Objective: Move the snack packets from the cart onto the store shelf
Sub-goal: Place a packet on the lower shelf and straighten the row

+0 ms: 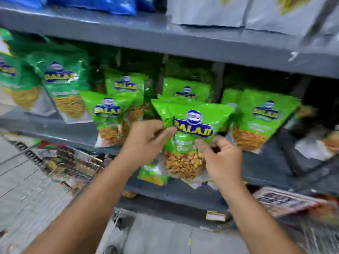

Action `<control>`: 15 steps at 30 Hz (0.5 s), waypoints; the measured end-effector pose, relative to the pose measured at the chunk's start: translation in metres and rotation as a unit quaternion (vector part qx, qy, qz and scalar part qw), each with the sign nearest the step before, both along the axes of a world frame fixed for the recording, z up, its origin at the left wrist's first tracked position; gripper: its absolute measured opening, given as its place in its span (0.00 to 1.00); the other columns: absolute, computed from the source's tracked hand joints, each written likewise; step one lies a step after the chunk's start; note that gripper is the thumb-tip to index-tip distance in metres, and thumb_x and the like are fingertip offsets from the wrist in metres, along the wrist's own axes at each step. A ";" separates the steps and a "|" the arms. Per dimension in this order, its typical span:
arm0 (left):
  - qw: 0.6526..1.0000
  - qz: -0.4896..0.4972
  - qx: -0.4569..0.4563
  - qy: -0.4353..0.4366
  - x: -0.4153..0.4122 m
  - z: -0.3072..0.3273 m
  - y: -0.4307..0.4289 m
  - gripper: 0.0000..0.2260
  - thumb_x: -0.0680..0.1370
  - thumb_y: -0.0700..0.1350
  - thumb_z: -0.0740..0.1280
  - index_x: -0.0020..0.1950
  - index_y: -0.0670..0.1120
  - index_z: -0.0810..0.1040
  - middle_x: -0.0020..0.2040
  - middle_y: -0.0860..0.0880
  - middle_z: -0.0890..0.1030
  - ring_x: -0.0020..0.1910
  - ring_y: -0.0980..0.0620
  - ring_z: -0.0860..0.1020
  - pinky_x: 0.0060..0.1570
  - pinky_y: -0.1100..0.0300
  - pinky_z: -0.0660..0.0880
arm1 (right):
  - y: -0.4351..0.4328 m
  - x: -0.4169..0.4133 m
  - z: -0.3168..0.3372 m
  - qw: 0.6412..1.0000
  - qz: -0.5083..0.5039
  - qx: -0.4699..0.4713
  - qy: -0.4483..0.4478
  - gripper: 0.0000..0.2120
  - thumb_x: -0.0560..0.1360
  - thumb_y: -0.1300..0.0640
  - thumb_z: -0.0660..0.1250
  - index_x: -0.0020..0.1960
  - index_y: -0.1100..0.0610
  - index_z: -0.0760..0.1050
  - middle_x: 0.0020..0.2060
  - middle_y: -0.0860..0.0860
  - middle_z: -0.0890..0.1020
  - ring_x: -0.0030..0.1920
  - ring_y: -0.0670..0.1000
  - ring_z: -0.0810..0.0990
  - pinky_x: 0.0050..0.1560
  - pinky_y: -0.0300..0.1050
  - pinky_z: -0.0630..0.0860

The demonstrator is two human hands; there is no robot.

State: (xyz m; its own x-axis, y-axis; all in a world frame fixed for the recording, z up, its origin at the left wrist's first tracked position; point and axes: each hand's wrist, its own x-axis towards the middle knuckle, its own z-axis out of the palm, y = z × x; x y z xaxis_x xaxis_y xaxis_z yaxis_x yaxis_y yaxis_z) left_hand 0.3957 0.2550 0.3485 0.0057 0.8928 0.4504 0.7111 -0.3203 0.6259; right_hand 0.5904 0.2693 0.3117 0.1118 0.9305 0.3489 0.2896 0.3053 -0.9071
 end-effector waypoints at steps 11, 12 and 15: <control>0.994 -0.093 -0.047 -0.034 0.172 -0.047 0.098 0.25 0.76 0.49 0.67 0.26 0.48 0.56 0.23 0.48 0.61 0.27 0.50 0.61 0.31 0.53 0.51 | 0.050 0.151 -0.040 0.984 -0.166 -0.042 -0.059 0.16 0.71 0.53 0.71 0.30 0.58 0.71 0.24 0.49 0.74 0.26 0.43 0.67 0.31 0.46 0.64; 0.994 -0.090 -0.055 -0.040 0.179 -0.052 0.102 0.25 0.76 0.49 0.67 0.26 0.48 0.56 0.24 0.47 0.62 0.28 0.49 0.61 0.32 0.54 0.52 | 0.055 0.155 -0.044 0.981 -0.175 -0.050 -0.063 0.15 0.71 0.53 0.71 0.31 0.58 0.72 0.25 0.50 0.75 0.27 0.44 0.69 0.32 0.45 0.65; 0.991 -0.072 -0.073 -0.088 0.193 -0.061 0.111 0.25 0.76 0.49 0.67 0.27 0.49 0.55 0.25 0.50 0.58 0.26 0.53 0.58 0.30 0.54 0.52 | 0.064 0.163 -0.052 0.977 -0.191 -0.056 -0.079 0.14 0.71 0.52 0.71 0.31 0.54 0.71 0.24 0.47 0.75 0.27 0.47 0.70 0.32 0.44 0.64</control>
